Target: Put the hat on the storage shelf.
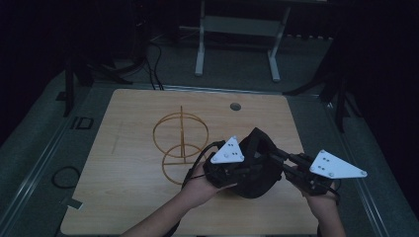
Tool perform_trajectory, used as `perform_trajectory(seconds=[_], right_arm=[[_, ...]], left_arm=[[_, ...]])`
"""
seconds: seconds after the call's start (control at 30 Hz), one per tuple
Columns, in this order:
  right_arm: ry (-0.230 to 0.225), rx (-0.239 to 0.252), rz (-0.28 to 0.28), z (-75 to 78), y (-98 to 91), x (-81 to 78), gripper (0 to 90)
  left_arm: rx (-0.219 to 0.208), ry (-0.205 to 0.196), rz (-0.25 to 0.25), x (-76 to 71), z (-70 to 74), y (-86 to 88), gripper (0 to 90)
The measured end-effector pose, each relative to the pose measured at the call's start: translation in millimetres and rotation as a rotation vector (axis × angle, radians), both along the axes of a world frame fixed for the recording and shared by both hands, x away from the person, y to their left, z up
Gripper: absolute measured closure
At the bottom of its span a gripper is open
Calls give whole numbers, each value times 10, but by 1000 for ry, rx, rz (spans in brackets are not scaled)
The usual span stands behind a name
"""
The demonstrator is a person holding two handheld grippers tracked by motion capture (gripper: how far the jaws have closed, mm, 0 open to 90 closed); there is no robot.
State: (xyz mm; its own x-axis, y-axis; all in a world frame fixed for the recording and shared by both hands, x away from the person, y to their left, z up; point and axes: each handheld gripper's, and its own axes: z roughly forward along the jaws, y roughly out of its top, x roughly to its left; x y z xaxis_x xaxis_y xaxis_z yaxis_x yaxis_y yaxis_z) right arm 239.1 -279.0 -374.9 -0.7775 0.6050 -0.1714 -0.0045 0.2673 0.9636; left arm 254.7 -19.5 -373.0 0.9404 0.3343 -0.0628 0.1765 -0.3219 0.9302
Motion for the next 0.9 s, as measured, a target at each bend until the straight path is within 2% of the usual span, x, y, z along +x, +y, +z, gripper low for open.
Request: perform_trajectory(seconds=[0.07,0.1,0.13,0.17,0.2,0.23,0.33,0.4,0.43,0.53,0.67,0.7,0.73,0.77,0.83,0.87,0.9], right_arm=[[4,19,-18,16,-45,-27,642],[5,29,-33,22,-78,-44,590],[5,29,-33,22,-78,-44,590],[8,39,-85,21,-141,-67,527],[8,39,-85,21,-141,-67,527],[45,79,-92,-1,-228,-67,503],[97,120,-72,-64,-297,-83,457],[115,104,-69,-108,-294,-90,415],[133,110,-44,-130,-292,-88,402],[150,109,-36,-169,-271,-81,365],[172,98,-24,-208,-215,-57,352],[178,96,-12,-222,-184,-39,373],[174,82,-11,-228,-167,-29,431],[165,69,-22,-233,-152,-26,469],[160,81,-4,-238,-141,-23,627],[160,81,-4,-238,-141,-23,627],[153,84,3,-234,-119,-30,755]], left_arm=[[-3,-3,2,0,2,4,884],[-11,8,-7,12,13,17,883],[-11,8,-7,12,13,17,883],[-22,-4,6,10,25,40,884],[-22,-4,6,10,25,40,884],[-37,-16,5,5,46,67,884],[-53,-24,-18,-13,83,79,884],[-54,-21,-37,-16,93,78,885],[-59,-35,-43,-32,108,75,884],[-75,-36,-64,-39,120,70,884],[-70,-41,-80,-42,119,57,884],[-71,-42,-80,-43,112,55,884],[-75,-35,-82,-41,110,59,884],[-75,-35,-82,-41,110,59,884],[-83,-31,-71,-35,103,78,884],[-83,-31,-71,-35,103,78,883],[-79,-32,-63,-35,101,90,883]])
